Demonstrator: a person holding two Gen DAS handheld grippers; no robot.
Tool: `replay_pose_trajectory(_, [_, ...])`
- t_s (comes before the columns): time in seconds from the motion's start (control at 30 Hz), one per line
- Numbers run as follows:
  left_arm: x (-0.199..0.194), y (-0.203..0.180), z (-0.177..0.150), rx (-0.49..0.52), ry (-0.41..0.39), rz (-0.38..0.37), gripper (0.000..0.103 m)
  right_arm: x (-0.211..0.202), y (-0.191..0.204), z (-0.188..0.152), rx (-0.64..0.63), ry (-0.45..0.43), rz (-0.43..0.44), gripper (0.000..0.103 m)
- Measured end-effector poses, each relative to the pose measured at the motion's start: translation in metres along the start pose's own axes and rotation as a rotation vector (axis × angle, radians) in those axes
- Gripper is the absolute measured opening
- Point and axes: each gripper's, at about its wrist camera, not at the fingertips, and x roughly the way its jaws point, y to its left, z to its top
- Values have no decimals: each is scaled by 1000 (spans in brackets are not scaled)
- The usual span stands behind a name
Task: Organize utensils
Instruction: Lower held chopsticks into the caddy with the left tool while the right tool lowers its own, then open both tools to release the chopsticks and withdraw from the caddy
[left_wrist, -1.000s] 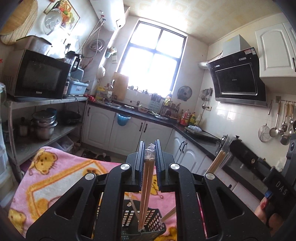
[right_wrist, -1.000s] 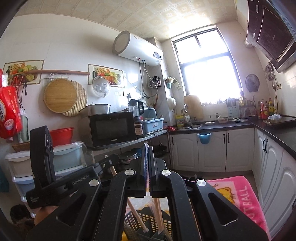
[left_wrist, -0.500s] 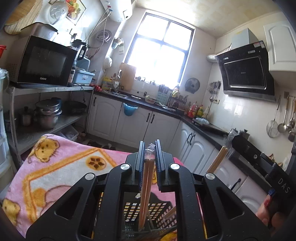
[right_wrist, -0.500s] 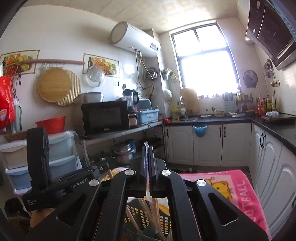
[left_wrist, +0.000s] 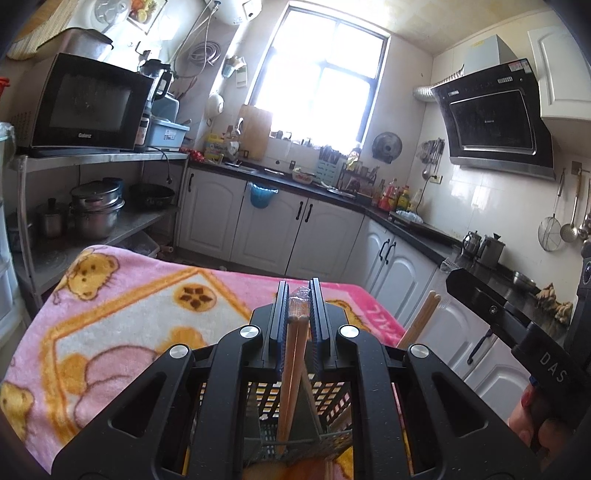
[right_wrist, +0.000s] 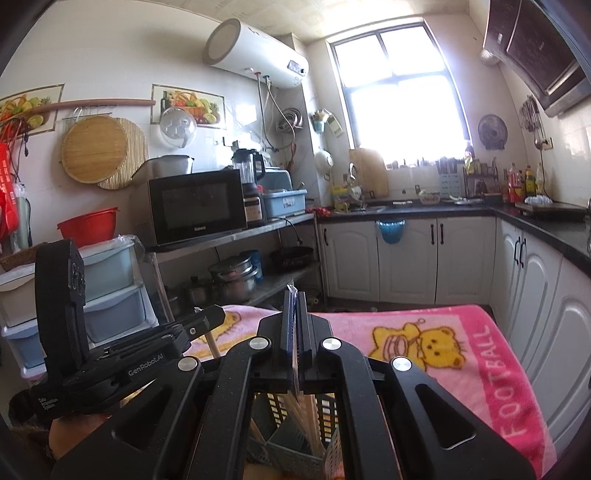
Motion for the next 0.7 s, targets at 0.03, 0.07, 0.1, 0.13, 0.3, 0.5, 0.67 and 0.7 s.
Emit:
replay_pose_trajectory(0.03, [1,1,-2,-2,4,1,7,1,-2,-3,9,7,-3,2])
replay_pose_trajectory(0.07, [2,1,-4,-4,9,0,7,1,-3,-5,17,13,-5,2])
replay_pose_trajectory(0.1, [2,2,-5,-4,12,2,7,3,-5,-8,25,22,-8,2])
replay_pose_trajectory(0.13, [3,1,-6,-5,14,5,7,3,-6,-10,29,30,-13,2])
replay_pose_trajectory(0.3, [3,0,-14,10,32,9,7,9,-11,-21,50,83,-37,2])
replay_pose_trajectory(0.5, [1,1,-18,18,45,10,7,6,-18,-28,71,125,-68,3])
replay_pose_trajectory(0.67, [-2,-2,-18,26,47,5,8,-1,-23,-32,84,143,-80,18])
replay_pose_trajectory(0.7, [-3,-2,-18,27,48,5,12,-3,-25,-33,88,147,-81,20])
